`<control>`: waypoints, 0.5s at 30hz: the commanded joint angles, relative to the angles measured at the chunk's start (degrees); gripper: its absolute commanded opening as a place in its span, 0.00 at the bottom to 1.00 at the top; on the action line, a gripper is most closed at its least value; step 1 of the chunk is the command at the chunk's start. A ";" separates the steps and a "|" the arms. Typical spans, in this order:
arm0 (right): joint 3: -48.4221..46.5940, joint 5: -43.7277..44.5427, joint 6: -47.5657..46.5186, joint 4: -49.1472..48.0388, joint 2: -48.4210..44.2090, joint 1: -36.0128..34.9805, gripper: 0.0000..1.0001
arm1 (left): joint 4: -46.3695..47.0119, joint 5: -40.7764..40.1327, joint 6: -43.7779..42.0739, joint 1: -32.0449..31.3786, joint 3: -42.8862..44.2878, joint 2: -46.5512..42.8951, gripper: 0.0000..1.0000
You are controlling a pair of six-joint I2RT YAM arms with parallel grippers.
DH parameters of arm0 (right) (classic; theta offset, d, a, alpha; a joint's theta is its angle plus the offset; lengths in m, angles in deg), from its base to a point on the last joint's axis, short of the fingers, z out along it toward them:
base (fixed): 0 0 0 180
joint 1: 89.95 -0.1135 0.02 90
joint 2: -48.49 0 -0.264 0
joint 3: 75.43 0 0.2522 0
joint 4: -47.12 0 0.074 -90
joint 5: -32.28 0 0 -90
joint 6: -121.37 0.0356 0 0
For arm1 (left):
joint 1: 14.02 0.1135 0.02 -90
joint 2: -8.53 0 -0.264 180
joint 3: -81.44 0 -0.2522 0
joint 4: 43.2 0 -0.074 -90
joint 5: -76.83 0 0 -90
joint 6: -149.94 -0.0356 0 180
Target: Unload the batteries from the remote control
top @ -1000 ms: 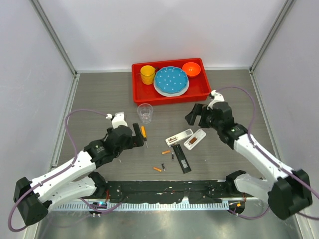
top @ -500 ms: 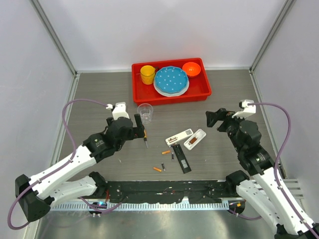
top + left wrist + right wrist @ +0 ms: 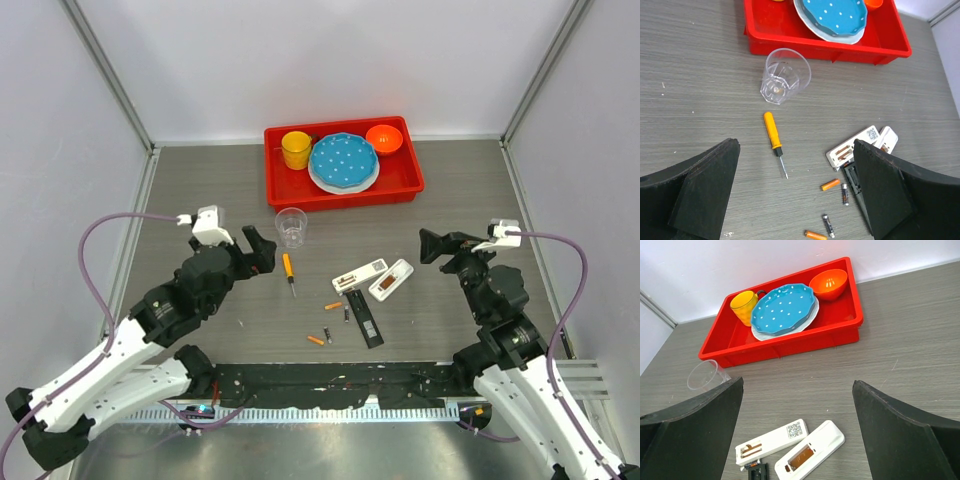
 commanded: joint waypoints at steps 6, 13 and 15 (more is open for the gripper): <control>2.56 0.29 1.34 -5.42 2.34 0.04 0.95 | 5.14 -2.14 2.15 0.24 -6.24 -3.70 1.00; 4.85 -0.68 1.52 -10.26 5.24 0.04 0.95 | 6.37 -0.12 2.60 0.24 -8.88 -3.88 1.00; 4.76 -0.68 1.52 -10.26 6.21 -0.05 0.95 | 7.59 0.50 2.25 0.15 -9.84 -4.40 1.00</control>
